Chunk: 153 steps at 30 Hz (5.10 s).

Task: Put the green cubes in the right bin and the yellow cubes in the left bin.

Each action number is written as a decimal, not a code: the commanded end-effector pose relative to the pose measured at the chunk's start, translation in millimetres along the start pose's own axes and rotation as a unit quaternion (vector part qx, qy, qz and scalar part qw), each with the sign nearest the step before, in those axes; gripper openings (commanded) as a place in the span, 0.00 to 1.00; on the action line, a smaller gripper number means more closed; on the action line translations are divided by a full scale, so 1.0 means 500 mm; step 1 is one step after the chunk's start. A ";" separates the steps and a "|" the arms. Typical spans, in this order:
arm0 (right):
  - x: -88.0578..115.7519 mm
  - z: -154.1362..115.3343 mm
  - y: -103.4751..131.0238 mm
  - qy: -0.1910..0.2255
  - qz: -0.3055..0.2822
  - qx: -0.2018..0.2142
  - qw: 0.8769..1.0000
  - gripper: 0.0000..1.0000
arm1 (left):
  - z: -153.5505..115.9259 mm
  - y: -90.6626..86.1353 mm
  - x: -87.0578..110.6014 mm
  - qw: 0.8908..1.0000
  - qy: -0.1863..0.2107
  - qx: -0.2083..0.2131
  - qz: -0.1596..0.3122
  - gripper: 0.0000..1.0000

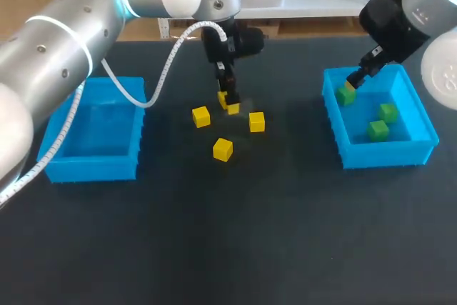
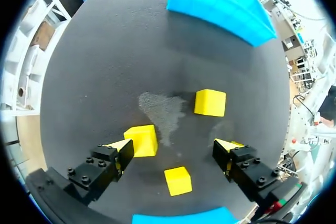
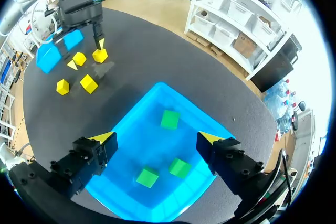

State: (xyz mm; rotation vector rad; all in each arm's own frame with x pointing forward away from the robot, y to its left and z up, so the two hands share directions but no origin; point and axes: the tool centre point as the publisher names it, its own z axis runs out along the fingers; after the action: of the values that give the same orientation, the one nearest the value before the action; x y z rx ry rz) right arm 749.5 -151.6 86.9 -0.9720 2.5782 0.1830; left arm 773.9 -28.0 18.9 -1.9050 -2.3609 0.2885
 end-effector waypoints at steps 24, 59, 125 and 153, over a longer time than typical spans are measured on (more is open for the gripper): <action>0.001 -0.001 0.000 -0.001 0.000 0.000 1.000 1.00 | 0.008 0.067 -0.027 0.986 0.081 0.142 -0.017 1.00; 0.001 -0.001 0.000 -0.001 0.000 0.000 1.000 1.00 | -0.044 0.091 -0.031 0.992 0.008 0.113 -0.055 0.00; 0.001 -0.001 0.000 -0.001 0.000 0.000 1.000 1.00 | -0.226 -0.043 0.449 0.942 -0.077 -0.014 -0.327 0.00; 0.001 -0.001 0.000 -0.001 0.000 0.000 1.000 1.00 | -0.154 -0.091 0.510 0.924 -0.073 0.011 -0.375 1.00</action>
State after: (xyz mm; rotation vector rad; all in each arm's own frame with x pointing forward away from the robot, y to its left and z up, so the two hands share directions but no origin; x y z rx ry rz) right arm 749.5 -151.6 86.9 -0.9721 2.5783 0.1831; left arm 694.5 218.0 92.3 -0.8510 -2.8252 0.3203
